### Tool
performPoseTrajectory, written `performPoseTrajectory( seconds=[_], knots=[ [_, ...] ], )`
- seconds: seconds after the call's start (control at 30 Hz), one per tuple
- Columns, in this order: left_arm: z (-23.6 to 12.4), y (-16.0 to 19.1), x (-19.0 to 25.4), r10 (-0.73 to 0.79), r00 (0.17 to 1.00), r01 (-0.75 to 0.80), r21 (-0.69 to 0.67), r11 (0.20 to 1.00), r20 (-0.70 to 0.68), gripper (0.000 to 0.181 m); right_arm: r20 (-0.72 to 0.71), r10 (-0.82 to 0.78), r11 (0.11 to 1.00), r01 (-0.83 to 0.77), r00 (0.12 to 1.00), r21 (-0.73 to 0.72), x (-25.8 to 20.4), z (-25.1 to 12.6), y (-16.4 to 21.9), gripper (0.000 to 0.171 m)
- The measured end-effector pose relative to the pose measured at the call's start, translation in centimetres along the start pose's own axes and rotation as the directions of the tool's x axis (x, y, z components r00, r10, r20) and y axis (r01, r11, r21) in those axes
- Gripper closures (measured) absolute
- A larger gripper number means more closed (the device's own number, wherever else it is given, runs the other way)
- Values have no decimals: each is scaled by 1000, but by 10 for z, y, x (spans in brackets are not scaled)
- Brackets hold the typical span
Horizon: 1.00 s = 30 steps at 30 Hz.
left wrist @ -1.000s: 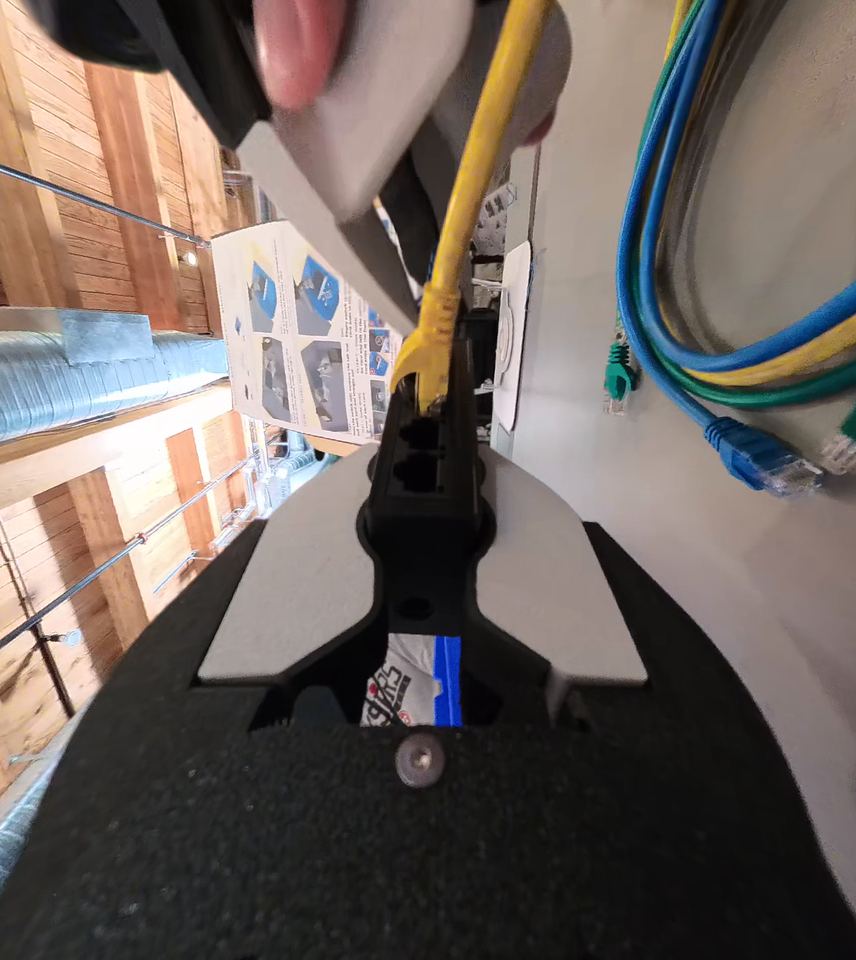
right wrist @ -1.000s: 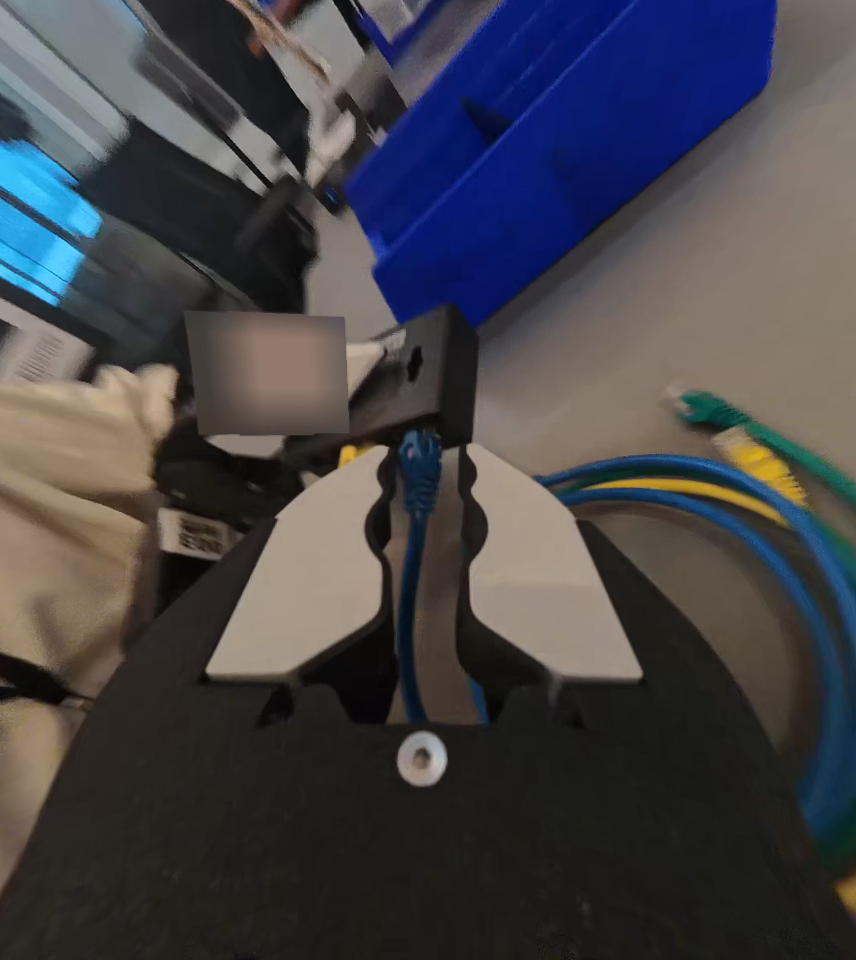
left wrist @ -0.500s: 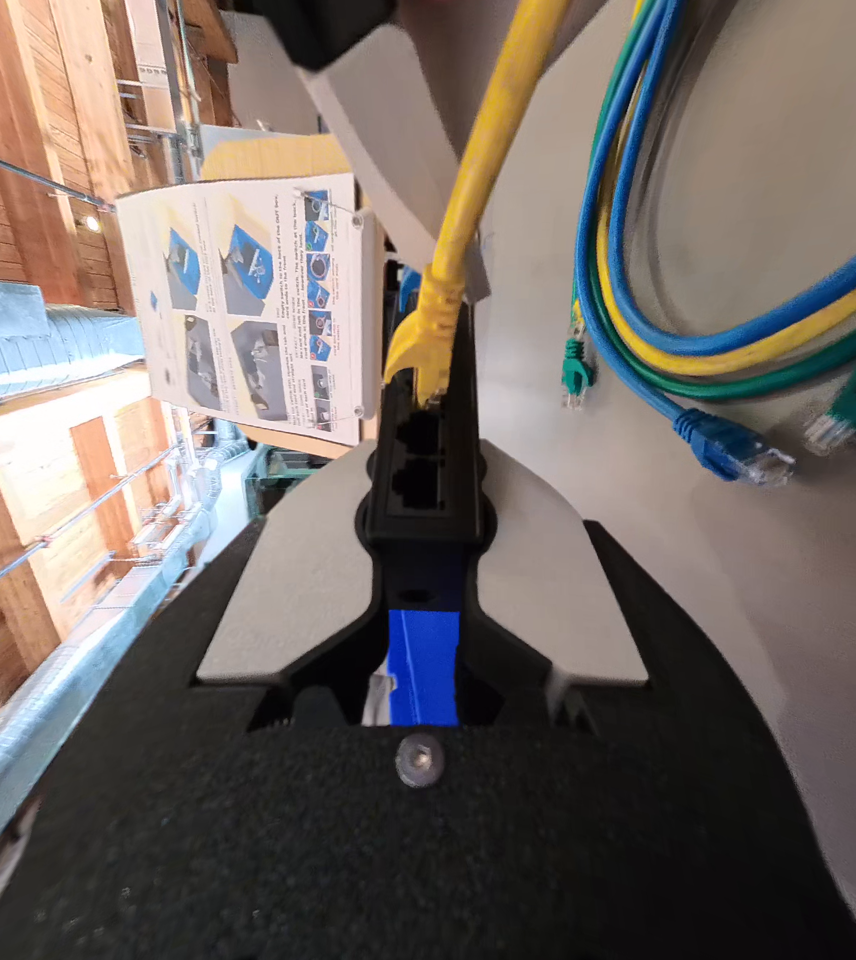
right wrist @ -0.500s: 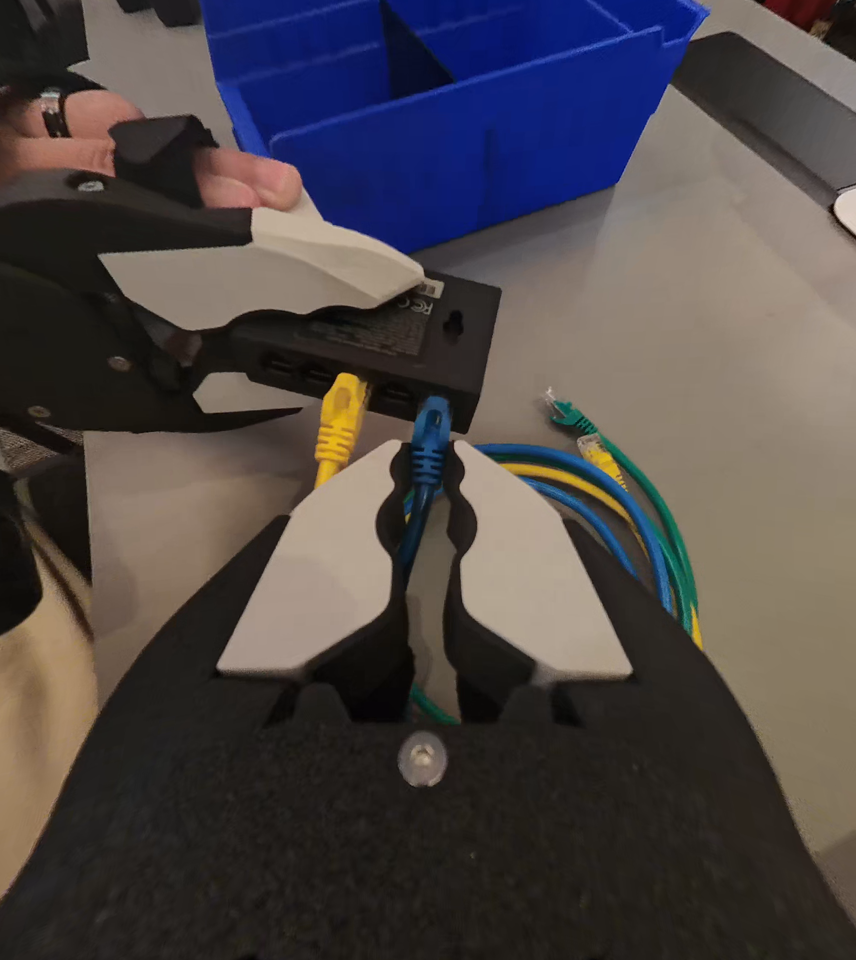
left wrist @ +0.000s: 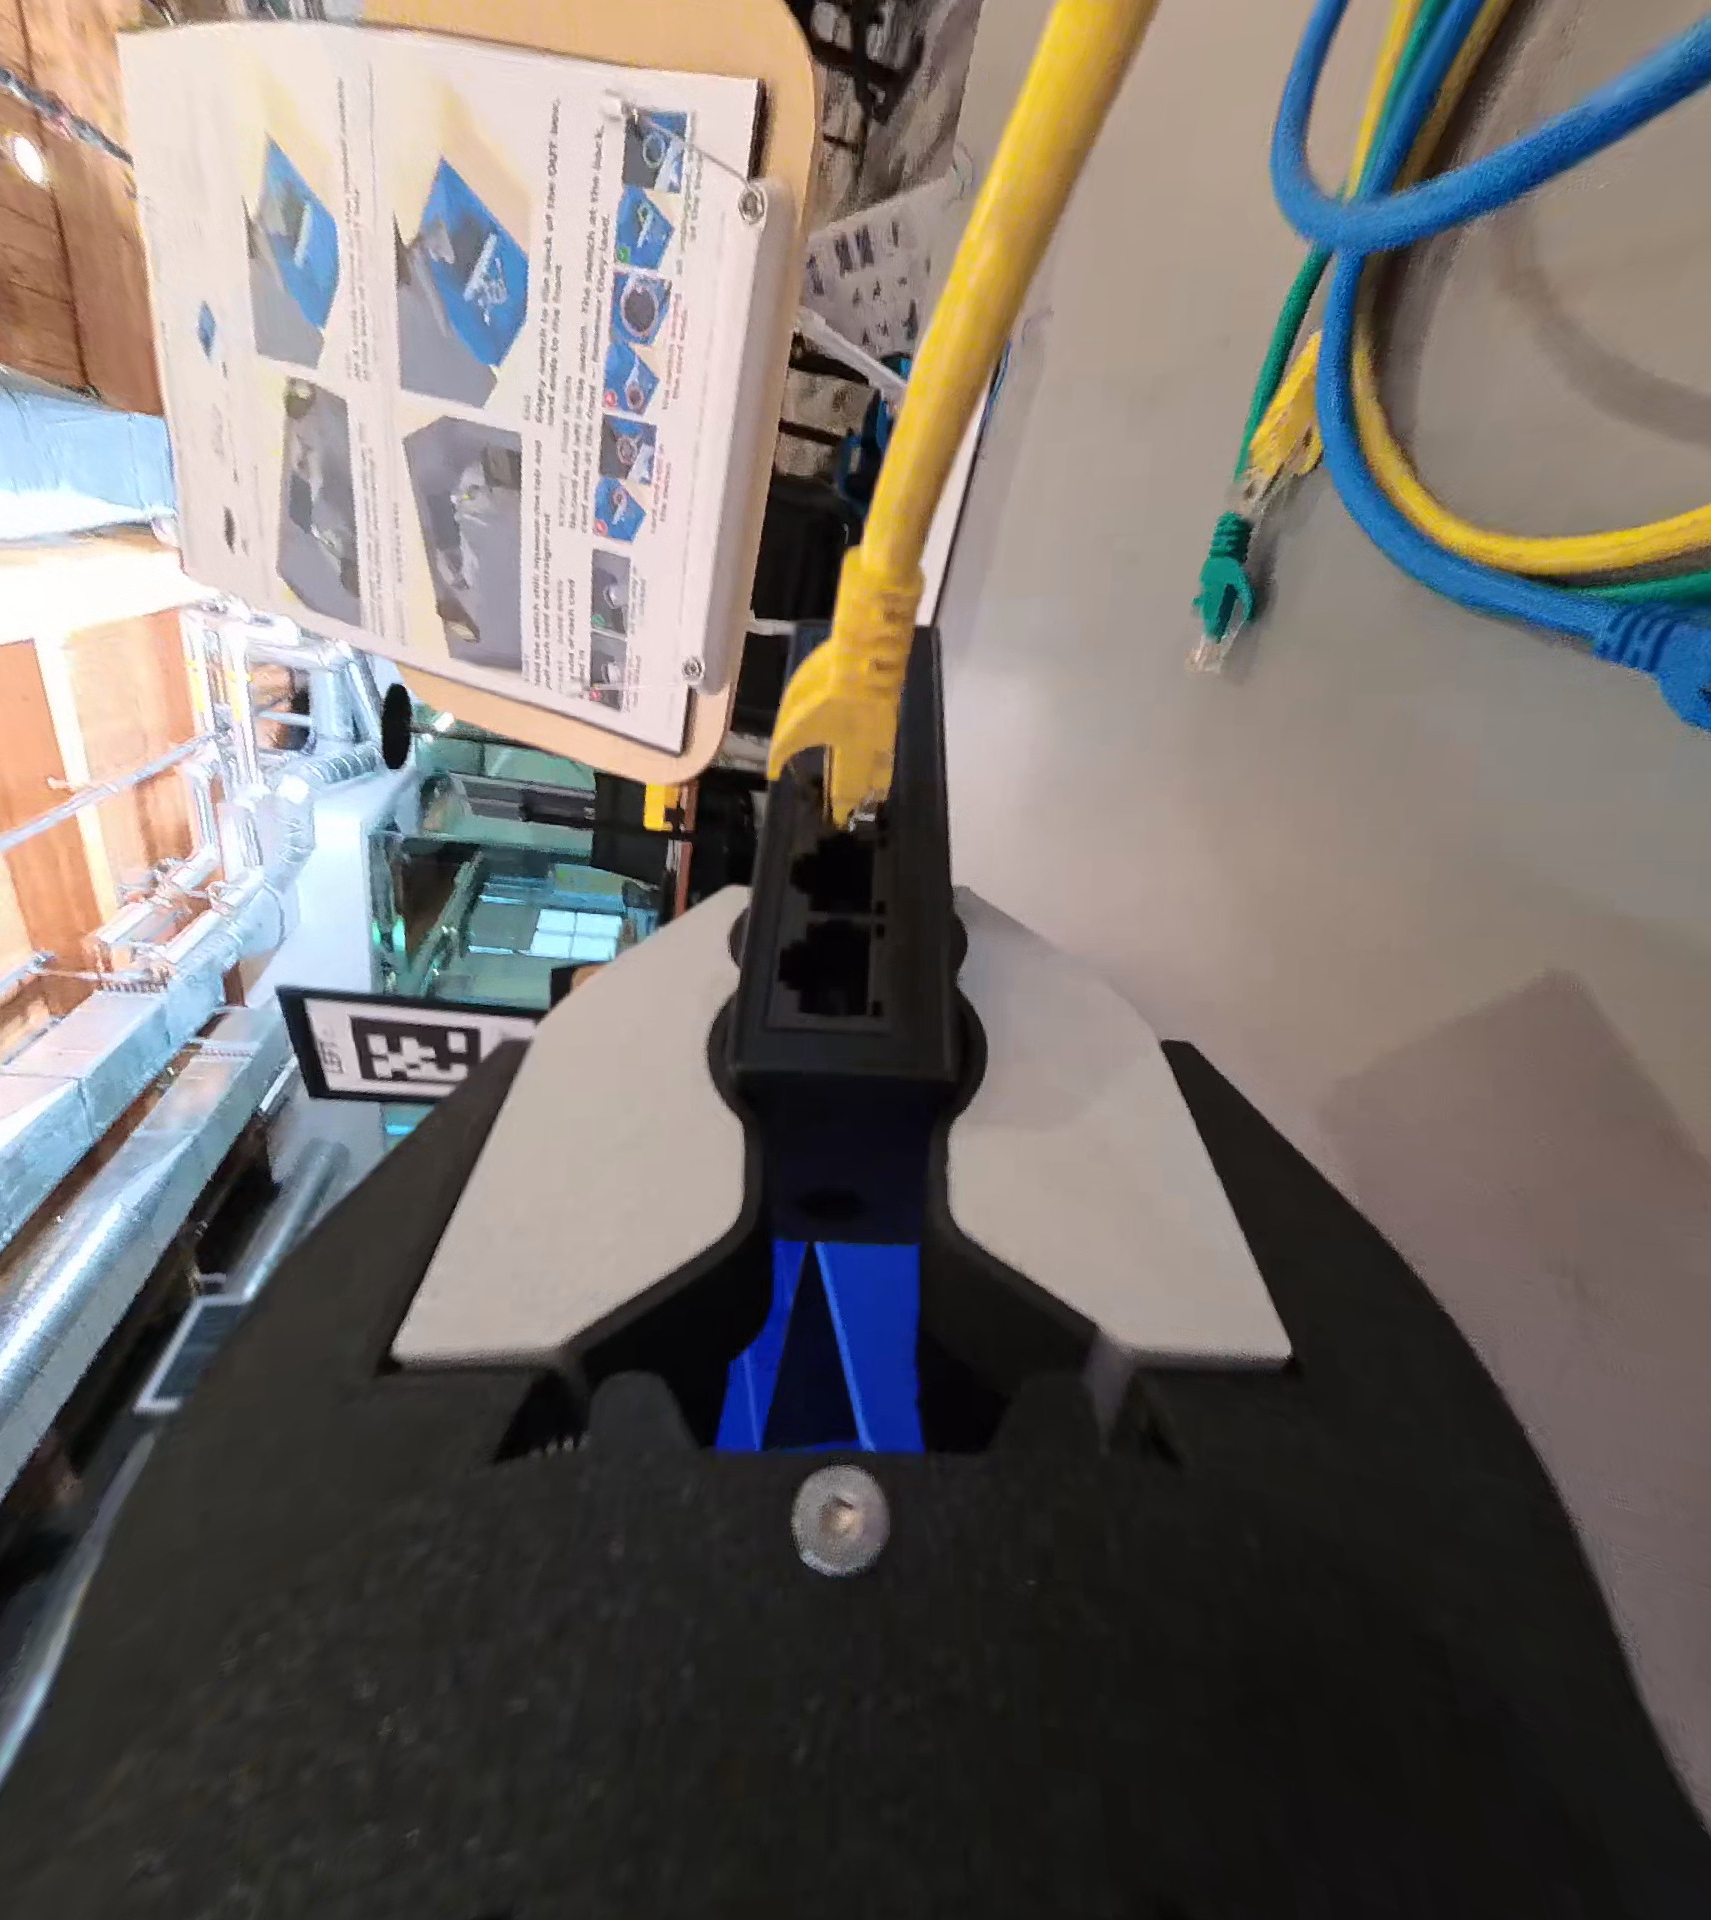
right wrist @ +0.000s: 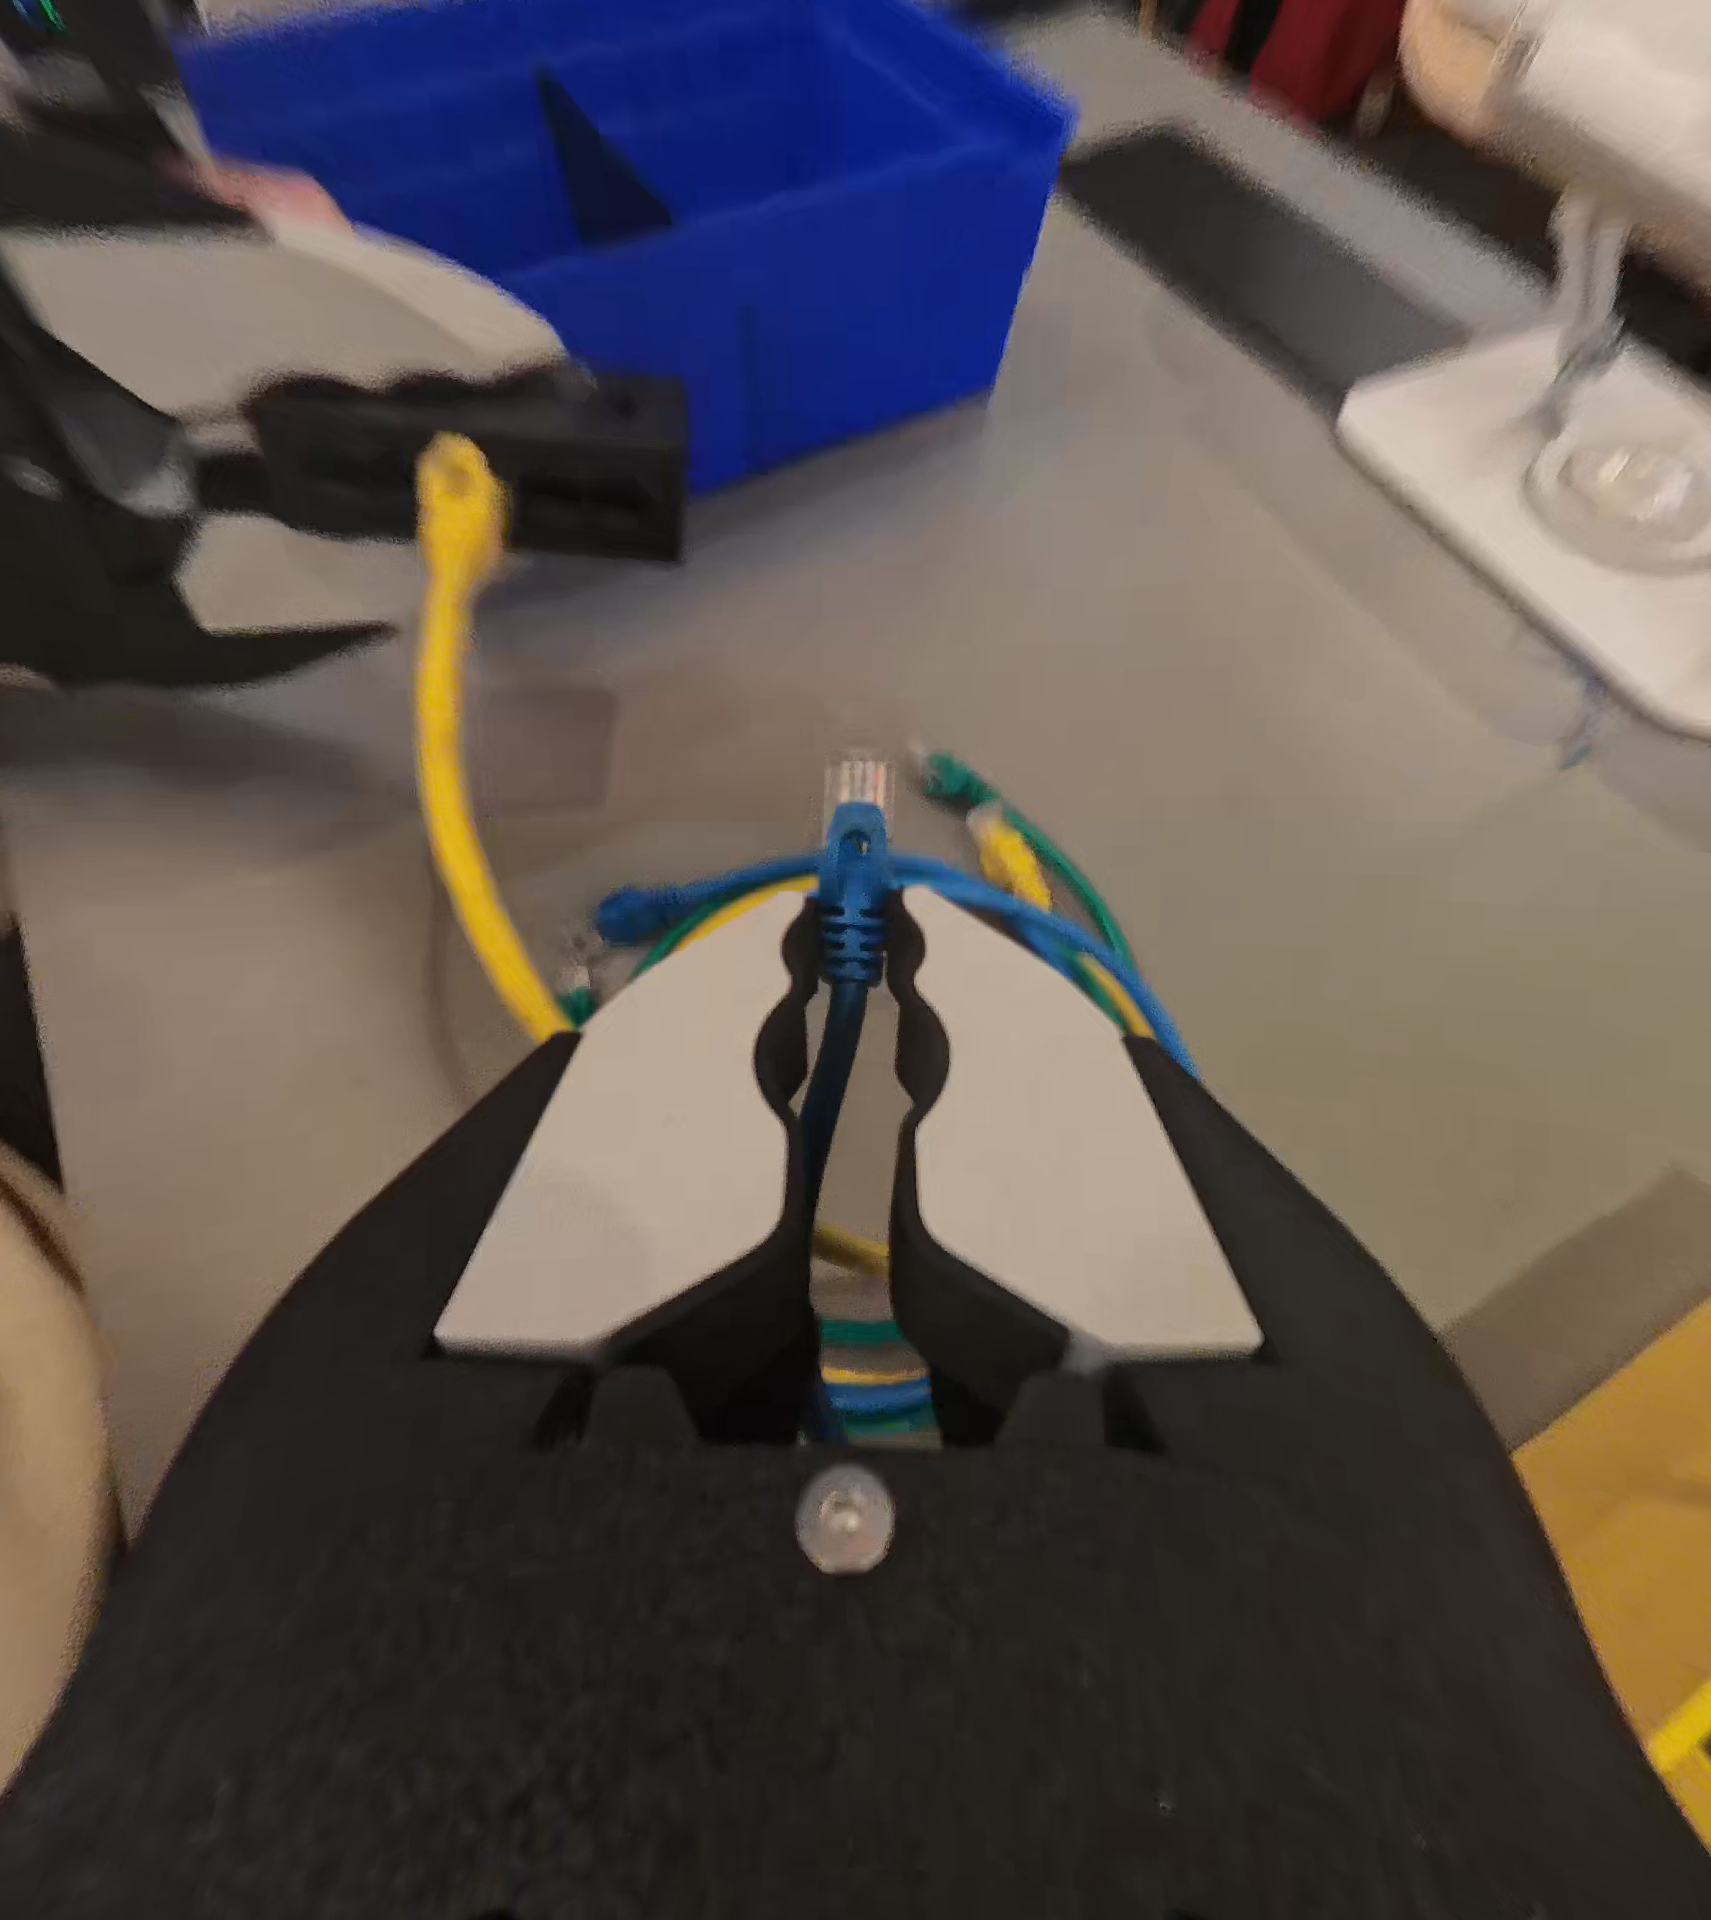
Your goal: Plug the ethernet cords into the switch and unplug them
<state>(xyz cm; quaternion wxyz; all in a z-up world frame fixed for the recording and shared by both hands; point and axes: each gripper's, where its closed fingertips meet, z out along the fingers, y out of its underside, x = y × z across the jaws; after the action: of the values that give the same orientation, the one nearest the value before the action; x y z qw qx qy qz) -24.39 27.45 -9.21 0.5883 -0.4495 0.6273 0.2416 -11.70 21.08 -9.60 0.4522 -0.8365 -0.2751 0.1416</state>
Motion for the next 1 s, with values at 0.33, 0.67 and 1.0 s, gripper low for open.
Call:
performPoseTrajectory(
  seconds=[0.33,0.67,1.0],
  knots=[
    [-12,-21,11,185,979,-188,37,981,87,152,311,255,960,-278,916,30,-28,4,-32,151],
    [-19,-35,5,272,935,-295,76,952,227,152,710,673,634,-657,208,-408,-93,21,-33,133],
    [-17,-37,4,278,933,-301,72,951,229,152,715,682,605,-665,150,-438,-99,32,-27,151]
  ],
)
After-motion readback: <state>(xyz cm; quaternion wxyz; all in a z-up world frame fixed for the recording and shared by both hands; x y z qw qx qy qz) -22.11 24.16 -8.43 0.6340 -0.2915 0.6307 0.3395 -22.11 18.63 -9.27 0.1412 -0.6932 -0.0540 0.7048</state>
